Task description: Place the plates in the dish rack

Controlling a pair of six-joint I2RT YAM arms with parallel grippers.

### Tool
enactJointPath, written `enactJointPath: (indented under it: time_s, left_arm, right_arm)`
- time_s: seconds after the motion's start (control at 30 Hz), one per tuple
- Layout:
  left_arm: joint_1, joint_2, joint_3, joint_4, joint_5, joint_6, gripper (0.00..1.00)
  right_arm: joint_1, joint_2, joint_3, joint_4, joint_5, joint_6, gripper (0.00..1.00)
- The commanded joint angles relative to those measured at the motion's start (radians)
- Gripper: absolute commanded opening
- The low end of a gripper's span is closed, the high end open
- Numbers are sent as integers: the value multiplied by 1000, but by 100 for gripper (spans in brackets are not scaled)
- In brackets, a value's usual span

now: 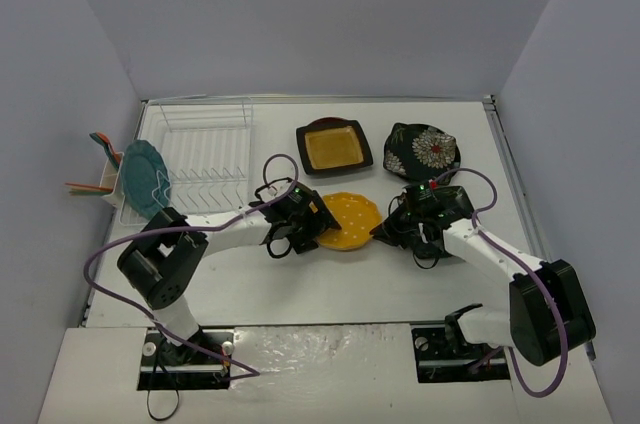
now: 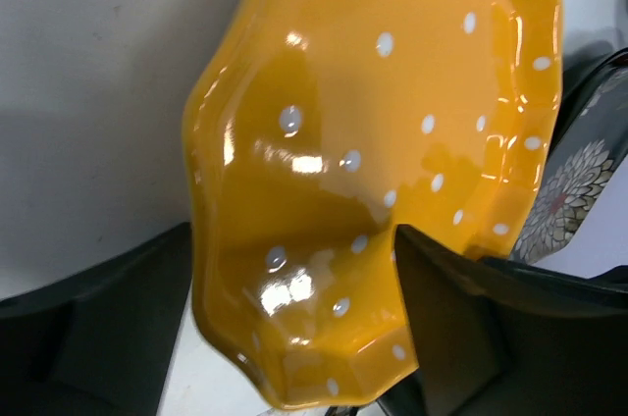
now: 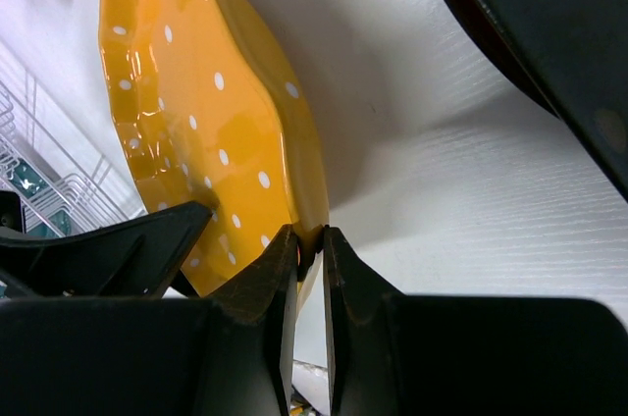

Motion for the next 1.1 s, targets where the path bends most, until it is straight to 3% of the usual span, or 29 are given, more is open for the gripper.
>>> enactJointPath:
  time_s: [0.0,0.27,0.43,0.6,0.67,0.8,1.07]
  left_arm:
    - [-12,-8,43,109,-18,-68,68]
    - [-18,-63,16,141,-64,-88,1]
    - [-29,-110,45,115,-95,-52,0]
    - [-38,-175,150,4,-142,52,0]
    - [-38,-203,182,-44,-173,105,0]
    - [-36,-269,279,-148,-235,216,0]
    - [45,-382,546,-504,-426,622,0]
  right_arm:
    - [-10,-75,13,132,-90,48,0]
    - [-19,-131,-26,128,-114,36,0]
    - [-28,-170,-54,110,-117,-1,18]
    - [-30,-225,-5,6,-67,-109,73]
    - [-32,-238,50,-57,-19,-173,85]
    - [-34,-242,194,-186,88,-294,99]
    - [-41,-294,393,-284,187,-503,100]
